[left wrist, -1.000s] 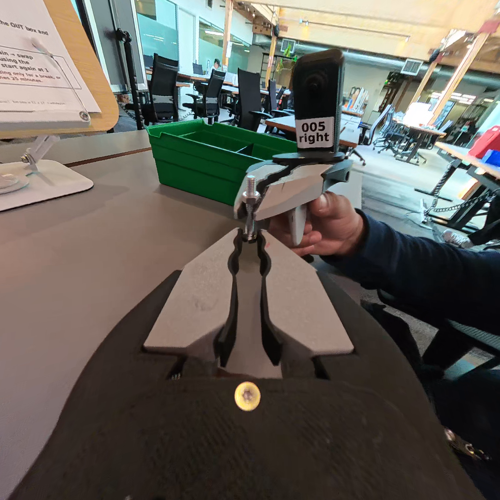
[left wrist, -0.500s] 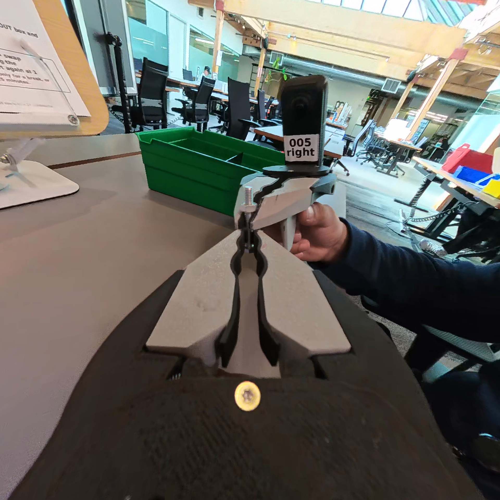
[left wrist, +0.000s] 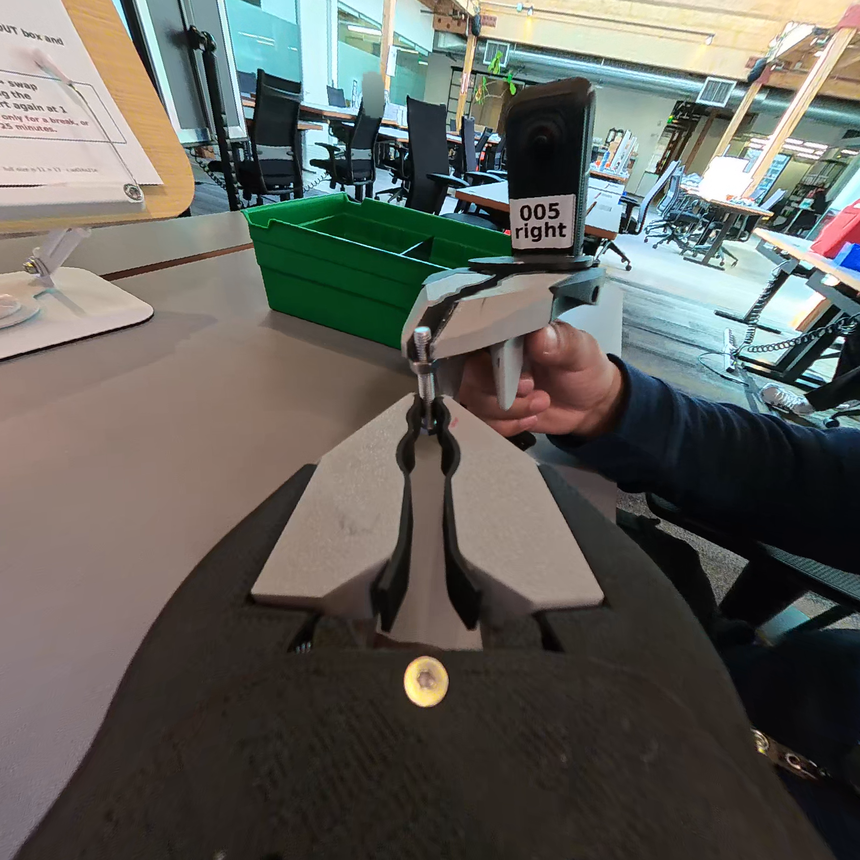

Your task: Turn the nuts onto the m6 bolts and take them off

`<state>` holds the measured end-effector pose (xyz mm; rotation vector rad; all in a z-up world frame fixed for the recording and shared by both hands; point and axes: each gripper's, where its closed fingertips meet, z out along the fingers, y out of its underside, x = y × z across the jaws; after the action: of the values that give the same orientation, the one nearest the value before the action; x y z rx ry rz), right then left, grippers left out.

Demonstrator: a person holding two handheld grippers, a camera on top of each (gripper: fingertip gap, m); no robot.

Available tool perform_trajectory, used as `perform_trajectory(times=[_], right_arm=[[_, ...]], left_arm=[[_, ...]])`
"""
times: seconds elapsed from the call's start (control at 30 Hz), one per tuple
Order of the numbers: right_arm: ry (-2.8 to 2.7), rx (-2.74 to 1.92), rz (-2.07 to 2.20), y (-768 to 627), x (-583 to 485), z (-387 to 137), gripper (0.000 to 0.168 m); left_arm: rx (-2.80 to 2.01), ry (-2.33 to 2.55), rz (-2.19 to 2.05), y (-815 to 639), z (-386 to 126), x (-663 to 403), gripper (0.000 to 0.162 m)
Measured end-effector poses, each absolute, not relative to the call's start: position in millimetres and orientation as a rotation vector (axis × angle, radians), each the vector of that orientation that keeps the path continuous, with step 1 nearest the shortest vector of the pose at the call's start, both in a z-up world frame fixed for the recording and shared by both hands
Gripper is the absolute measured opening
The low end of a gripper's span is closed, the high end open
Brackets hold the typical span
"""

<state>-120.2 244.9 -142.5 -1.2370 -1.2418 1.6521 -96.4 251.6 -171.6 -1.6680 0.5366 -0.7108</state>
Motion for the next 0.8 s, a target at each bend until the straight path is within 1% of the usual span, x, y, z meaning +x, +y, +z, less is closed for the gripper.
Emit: perform_trajectory(times=[0.27,0.3,0.37,0.4,0.43,0.63,0.73,0.77,0.8], right_arm=[[-1.227,-1.248,1.680,246.3,-119.4,-141.8,0.002],[-1.222,-1.253,1.678,246.9,-119.7,-142.1,0.005],[-1.207,-1.262,1.683,248.3,-120.4,-141.2,0.024],[-1.202,-1.270,1.671,249.8,-121.2,-142.0,0.029],[-1.202,-1.275,1.651,250.9,-121.9,-143.0,0.030],[-1.250,-1.282,1.533,247.5,-128.3,-151.2,0.029],[-1.227,-1.311,1.468,256.1,-128.8,-154.5,0.023],[-1.185,-1.333,1.444,264.6,-127.5,-154.3,0.027],[-1.133,-1.366,1.425,275.2,-124.9,-155.0,0.026]], left_arm=[[-1.661,0.518,-0.693,253.6,-171.6,-98.7,0.003],[-1.667,0.512,-0.674,255.1,-172.4,-100.7,0.003],[-1.681,0.496,-0.633,258.4,-173.5,-105.2,0.003],[-1.692,0.499,-0.628,258.6,-174.5,-105.3,0.003],[-1.695,0.499,-0.617,258.9,-174.6,-105.4,0.003],[-1.681,0.553,-0.570,255.8,-175.2,-96.8,0.003],[-1.634,0.551,-0.532,262.2,-170.2,-98.1,0.003],[-1.621,0.536,-0.527,267.0,-168.7,-101.5,0.003],[-1.612,0.503,-0.530,273.7,-167.8,-107.3,0.003]])
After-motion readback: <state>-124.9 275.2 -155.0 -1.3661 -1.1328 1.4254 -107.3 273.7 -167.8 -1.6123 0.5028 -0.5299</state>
